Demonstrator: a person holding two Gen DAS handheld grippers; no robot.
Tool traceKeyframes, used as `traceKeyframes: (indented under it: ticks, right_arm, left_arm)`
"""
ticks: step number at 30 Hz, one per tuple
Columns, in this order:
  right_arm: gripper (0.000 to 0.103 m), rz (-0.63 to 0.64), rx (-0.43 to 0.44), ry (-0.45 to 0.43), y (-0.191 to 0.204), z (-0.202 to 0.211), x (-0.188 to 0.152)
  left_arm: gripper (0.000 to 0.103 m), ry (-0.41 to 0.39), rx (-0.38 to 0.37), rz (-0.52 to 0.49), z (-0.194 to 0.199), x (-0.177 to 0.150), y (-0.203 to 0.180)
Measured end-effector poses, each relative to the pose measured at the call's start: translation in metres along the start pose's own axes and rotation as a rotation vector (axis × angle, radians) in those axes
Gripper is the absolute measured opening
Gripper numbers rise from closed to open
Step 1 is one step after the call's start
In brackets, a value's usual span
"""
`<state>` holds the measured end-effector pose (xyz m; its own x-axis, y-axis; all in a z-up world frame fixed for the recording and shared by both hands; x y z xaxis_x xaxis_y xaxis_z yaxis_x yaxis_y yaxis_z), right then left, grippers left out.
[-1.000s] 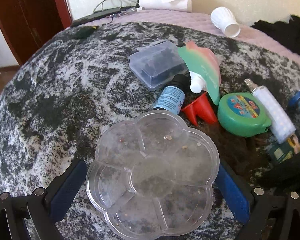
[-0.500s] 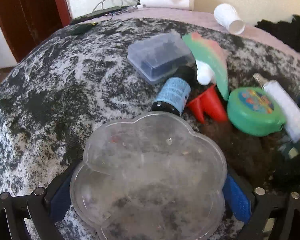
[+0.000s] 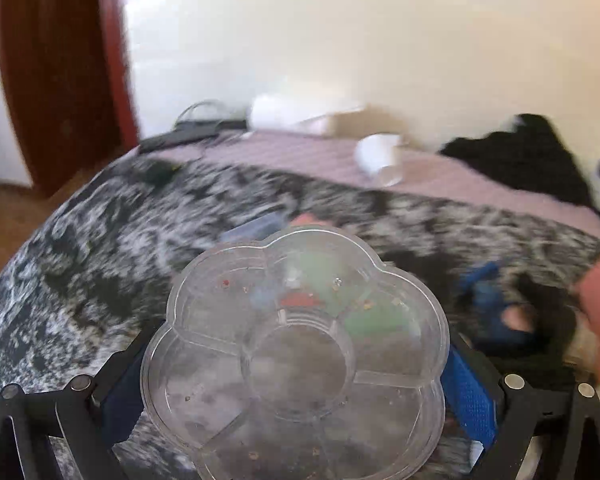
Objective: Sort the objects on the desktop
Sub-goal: 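Grasp the clear flower container with left gripper while right grasps white pill bottle, then lower container and pill bottle into the pink box and open both grippers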
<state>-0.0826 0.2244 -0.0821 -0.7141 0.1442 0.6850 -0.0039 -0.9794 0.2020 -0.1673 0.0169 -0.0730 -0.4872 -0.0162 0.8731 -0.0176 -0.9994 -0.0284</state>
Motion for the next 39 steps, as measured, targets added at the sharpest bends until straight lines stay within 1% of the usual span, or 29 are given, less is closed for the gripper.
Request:
traceKeyframes:
  ticks: [6,11,15,18,25,32,39]
  right_arm:
    - [0.047,-0.022,0.007,-0.060,-0.001,0.026,0.008]
    - [0.047,-0.042,0.003,-0.125,-0.008,0.052,0.016]
    - [0.047,-0.080,0.001,-0.173,-0.021,0.076,0.022]
    - [0.047,-0.099,-0.025,-0.198,-0.036,0.095,0.023]
    - [0.047,-0.141,-0.112,-0.238,-0.080,0.138,0.016]
    - [0.047,-0.186,-0.228,-0.272,-0.128,0.184,0.001]
    - [0.047,-0.231,-0.411,-0.324,-0.177,0.223,-0.011]
  left_arm:
    - [0.101,-0.003,-0.055,-0.039,0.017,0.002,-0.035]
    - [0.101,-0.049,-0.096,-0.073,0.041,0.010,-0.064]
    - [0.101,-0.072,-0.129,-0.108,0.054,0.013,-0.090]
    - [0.101,-0.075,-0.160,-0.127,0.061,0.012,-0.111]
    - [0.101,-0.086,-0.245,-0.173,0.085,0.005,-0.169]
    - [0.101,-0.085,-0.359,-0.183,0.117,-0.007,-0.232]
    - [0.101,-0.071,-0.461,-0.226,0.145,-0.031,-0.298]
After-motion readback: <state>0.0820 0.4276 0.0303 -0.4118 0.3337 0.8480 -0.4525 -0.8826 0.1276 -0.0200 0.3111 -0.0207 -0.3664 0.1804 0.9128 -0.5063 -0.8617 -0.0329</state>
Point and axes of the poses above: each gripper's, at about its wrist camera, not at the fingertips, and z roughly against the way its jaws point, y to its left, x to its top, the point moved 5 cm from there along -z, roughly the way its jaws point, and after that the axes turned 11 degrees about -y, right-handed, at the moved point
